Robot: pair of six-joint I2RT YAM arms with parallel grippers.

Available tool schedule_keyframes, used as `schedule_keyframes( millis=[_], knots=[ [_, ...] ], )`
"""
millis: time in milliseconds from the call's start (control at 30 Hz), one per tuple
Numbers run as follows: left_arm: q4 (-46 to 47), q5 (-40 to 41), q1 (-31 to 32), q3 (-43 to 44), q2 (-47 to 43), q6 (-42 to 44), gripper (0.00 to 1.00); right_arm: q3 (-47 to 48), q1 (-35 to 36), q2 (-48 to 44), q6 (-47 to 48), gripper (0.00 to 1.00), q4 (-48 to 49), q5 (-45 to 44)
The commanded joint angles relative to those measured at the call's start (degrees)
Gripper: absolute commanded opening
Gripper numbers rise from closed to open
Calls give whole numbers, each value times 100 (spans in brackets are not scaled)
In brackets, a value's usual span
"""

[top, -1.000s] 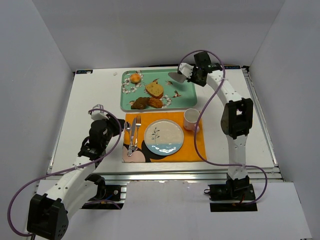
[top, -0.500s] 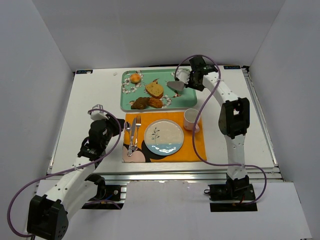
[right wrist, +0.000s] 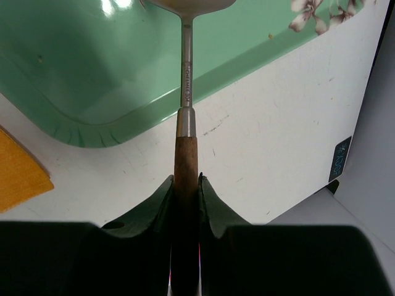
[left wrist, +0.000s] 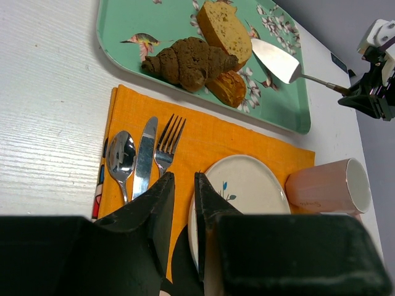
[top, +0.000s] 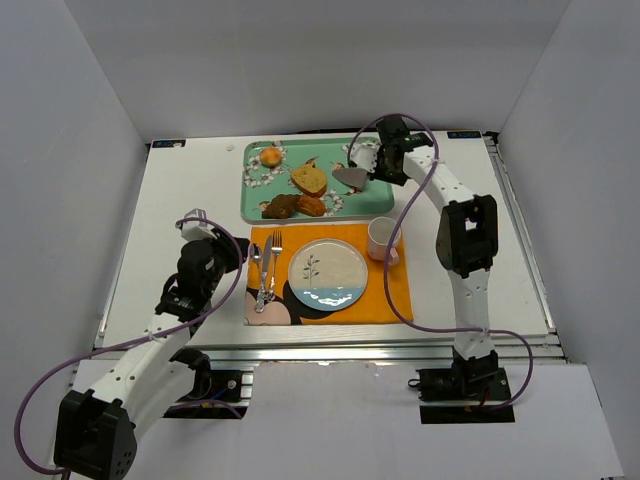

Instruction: Place the bread

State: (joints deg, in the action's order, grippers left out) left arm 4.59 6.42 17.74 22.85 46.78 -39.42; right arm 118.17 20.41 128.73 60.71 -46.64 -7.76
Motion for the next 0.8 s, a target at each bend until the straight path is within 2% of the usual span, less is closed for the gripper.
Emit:
schedule_keyframes(
  millis=[0, 233, 367, 767],
  knots=[
    [-62, 53, -16, -24, -132, 73, 30, -20, 325, -34, 363, 0, -47, 176],
    [-232, 136, -16, 22, -277, 92, 30, 213, 802, 247, 377, 0, 52, 347],
    [-336, 185, -16, -1, -393, 101, 30, 435, 810, 431, 156, 0, 143, 557],
    [-354, 150, -16, 88, -316, 78, 30, 183, 766, 557, -759, 0, 878, 1152]
  ],
)
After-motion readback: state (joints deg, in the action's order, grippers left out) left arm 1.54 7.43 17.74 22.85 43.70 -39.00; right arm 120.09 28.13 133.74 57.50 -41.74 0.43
